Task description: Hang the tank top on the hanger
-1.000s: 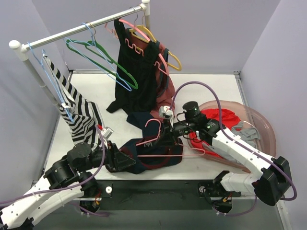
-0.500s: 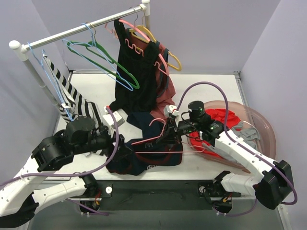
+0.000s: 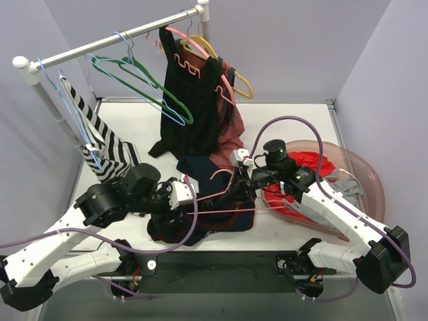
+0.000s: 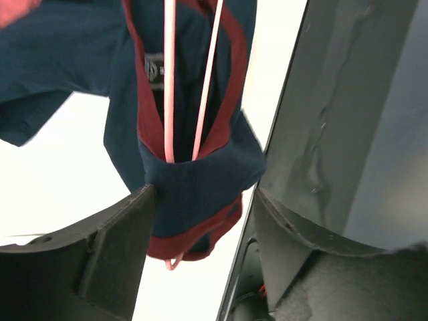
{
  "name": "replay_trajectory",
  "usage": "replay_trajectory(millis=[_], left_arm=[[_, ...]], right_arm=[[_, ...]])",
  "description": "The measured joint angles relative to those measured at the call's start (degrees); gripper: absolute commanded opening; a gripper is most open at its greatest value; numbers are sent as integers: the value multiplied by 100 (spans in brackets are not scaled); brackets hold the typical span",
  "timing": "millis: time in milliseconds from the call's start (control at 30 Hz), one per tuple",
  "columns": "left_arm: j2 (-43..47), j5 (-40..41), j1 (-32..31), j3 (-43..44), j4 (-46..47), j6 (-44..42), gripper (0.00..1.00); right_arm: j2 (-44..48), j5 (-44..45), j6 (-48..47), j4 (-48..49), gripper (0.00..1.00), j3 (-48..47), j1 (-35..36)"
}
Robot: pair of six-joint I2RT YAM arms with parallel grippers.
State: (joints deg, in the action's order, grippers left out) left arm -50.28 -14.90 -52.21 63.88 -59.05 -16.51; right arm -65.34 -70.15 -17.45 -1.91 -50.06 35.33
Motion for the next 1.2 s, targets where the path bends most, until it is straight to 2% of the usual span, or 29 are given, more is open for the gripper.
replay_trajectory(millis=[100, 200, 267, 367, 467, 500, 533, 567, 600, 633, 700, 733, 833, 900, 933, 1067, 1200], left_arm=[[-151, -55, 127, -223, 15, -363, 61], [-197, -238, 260, -389, 142, -520, 48], [-208, -376, 315, -522, 328, -538, 47], [-208, -501, 334, -791, 669, -487, 57], [-66, -487, 378, -1117, 1027, -341, 55], [22, -494, 411, -1185, 1099, -299, 52], [103, -514, 444, -1233, 1182, -264, 33], [184, -549, 481, -1257, 1255, -219, 18], [247, -599, 525, -1266, 1305, -160, 8], [291, -669, 562, -1272, 1366, -107, 0], [323, -815, 629, -1344, 1473, 57, 0], [323, -881, 651, -1388, 1519, 144, 0], [267, -1043, 774, -1469, 1641, 535, 0], [275, -977, 785, -1508, 1753, 835, 0], [291, -955, 828, -1521, 1786, 984, 0], [264, -874, 1226, -1515, 1853, 1495, 0], [197, -697, 1480, -1488, 1915, 2114, 0]], right_arm=[[0, -20, 0, -2, 0, -17, 11], [0, -20, 7, 4, 0, -76, 50], [0, -31, 48, 50, 0, -101, 79], [-2, -46, 94, 96, 0, -133, 105], [-11, -76, 85, 90, 0, -223, 114], [-11, -83, 83, 87, 0, -243, 116], [-11, -83, 85, 87, 0, -258, 116], [-11, -85, 101, 109, 0, -258, 118], [-11, -83, 142, 162, 0, -258, 127], [-13, -83, 227, 216, 0, -258, 142], [-17, -90, 380, 420, 1, -258, 162], [-17, -57, 446, 516, 15, -258, 162], [-39, 210, 710, 647, 48, -258, 127], [-50, 516, 1029, 756, 57, -258, 46], [-50, 645, 1172, 828, 66, -258, -15], [-37, 1368, 1947, 1034, 72, -282, -555], [66, 2155, 2782, 855, 73, -455, -1209]])
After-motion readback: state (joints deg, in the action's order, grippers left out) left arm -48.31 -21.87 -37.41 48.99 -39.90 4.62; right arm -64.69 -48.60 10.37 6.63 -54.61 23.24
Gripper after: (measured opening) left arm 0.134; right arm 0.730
